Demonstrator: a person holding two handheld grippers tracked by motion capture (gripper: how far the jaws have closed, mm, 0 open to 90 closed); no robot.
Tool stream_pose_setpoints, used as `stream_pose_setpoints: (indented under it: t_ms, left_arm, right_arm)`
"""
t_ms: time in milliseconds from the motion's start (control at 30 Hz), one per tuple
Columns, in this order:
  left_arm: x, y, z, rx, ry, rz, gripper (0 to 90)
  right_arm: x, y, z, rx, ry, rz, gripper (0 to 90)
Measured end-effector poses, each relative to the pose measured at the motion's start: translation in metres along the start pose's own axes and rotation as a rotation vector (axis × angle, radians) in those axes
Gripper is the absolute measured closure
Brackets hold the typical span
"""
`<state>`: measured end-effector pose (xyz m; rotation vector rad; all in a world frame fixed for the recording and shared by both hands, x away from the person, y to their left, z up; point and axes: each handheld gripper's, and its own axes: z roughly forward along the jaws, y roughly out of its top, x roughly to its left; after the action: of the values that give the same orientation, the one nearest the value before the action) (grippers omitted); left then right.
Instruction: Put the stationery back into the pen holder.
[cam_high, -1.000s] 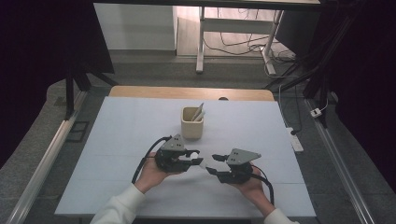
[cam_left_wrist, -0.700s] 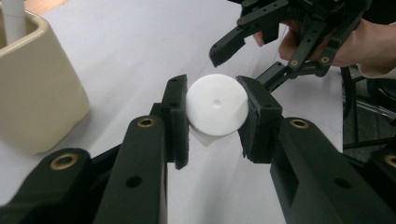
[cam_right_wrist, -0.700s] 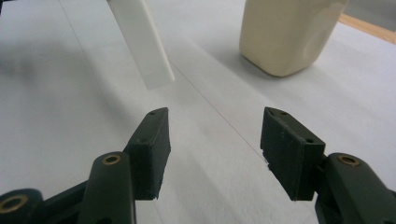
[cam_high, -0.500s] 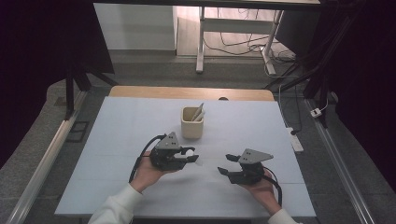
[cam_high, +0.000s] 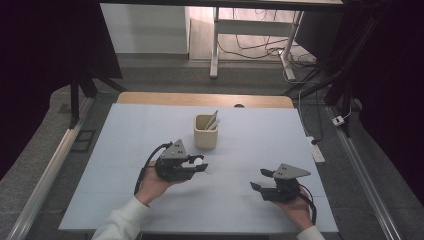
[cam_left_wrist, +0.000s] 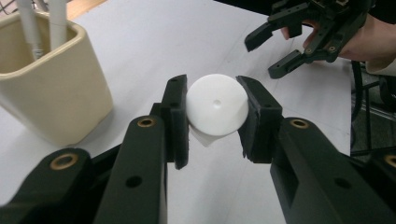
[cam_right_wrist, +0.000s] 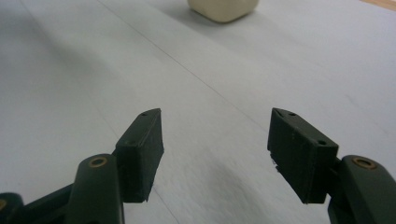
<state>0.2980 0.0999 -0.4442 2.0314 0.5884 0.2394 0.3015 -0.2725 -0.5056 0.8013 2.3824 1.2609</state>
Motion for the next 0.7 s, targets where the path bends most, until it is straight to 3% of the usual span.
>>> stream_pose_setpoints:
  t_ms: [233, 700]
  left_arm:
    - [0.002, 0.000, -0.004, -0.010, 0.018, -0.013, 65.6]
    - [0.010, 0.005, -0.013, -0.055, 0.041, -0.047, 65.6]
  right_arm:
    - [-0.011, -0.010, -0.011, 0.000, -0.044, 0.021, 31.2]
    - [-0.016, -0.014, -0.008, 0.019, -0.043, 0.017, 29.2]
